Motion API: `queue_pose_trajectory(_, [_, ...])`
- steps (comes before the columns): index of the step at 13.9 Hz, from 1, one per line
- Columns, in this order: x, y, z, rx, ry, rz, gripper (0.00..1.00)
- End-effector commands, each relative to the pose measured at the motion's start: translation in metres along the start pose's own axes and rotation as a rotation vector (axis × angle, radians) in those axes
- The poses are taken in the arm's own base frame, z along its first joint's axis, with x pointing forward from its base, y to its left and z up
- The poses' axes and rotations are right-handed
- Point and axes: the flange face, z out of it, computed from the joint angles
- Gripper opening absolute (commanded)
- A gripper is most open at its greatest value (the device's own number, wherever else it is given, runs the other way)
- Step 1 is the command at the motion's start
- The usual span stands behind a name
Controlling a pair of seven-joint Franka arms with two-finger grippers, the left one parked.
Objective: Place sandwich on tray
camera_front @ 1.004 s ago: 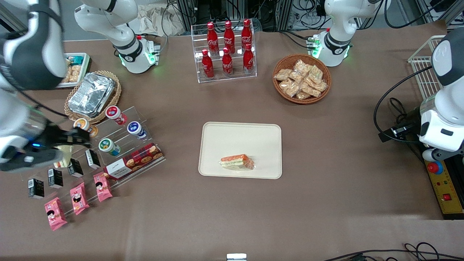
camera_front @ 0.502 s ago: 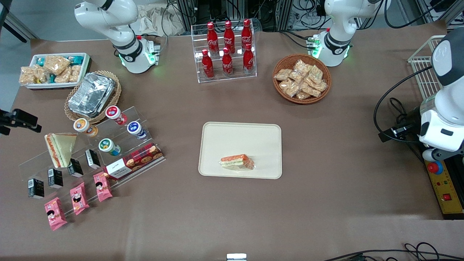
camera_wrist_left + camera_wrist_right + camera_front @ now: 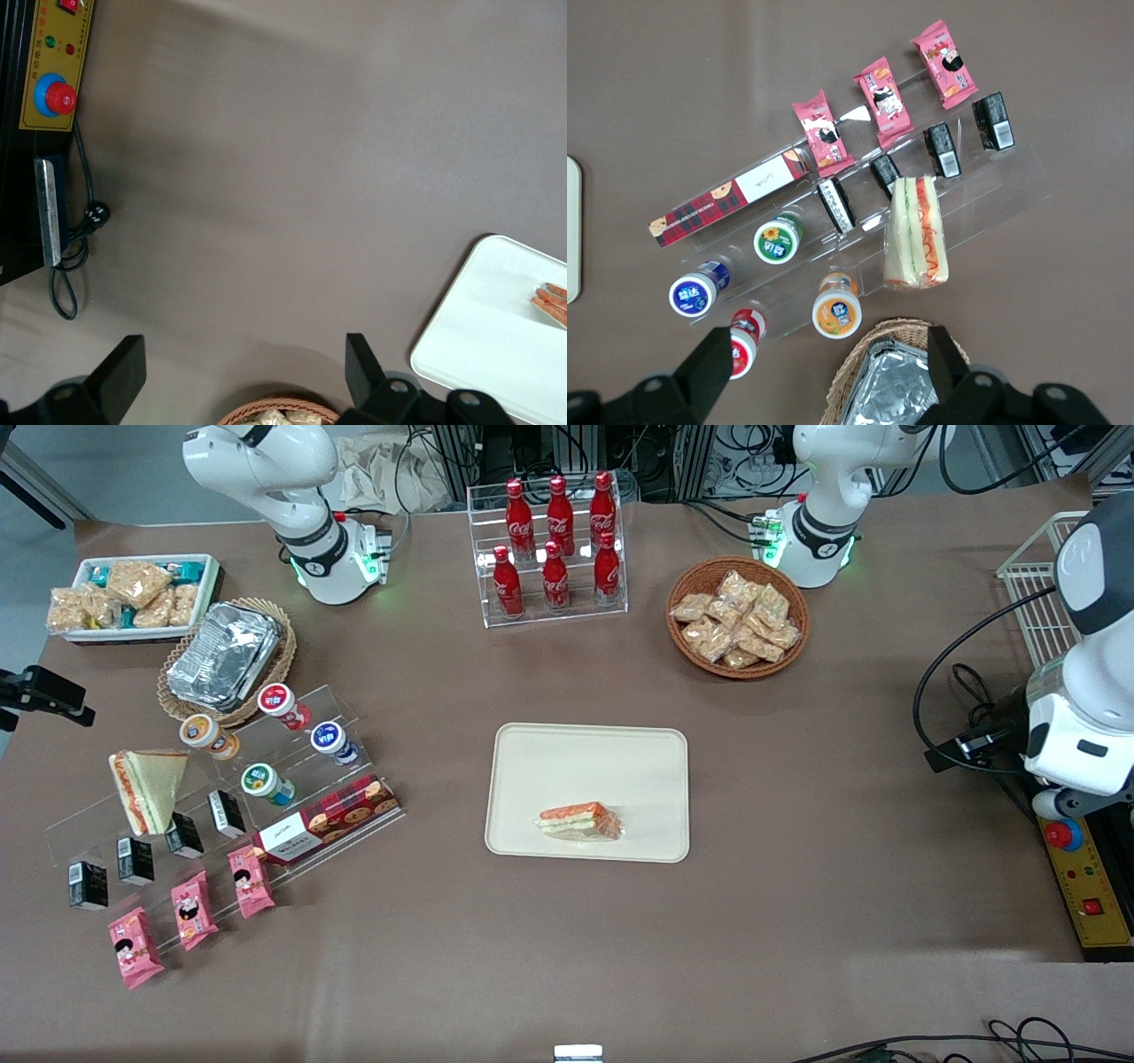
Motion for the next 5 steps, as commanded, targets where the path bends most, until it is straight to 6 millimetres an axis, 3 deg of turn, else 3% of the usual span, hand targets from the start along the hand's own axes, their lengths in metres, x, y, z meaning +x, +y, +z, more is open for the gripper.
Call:
queue_pose_trajectory(1, [-0.0071,-0.0094,-0.0011,-0.02,0.01,0.001,0.98])
queue_pose_trajectory(5, [-0.0076,-0.012,0.0031,-0.003,-0.012,0.007,0.98])
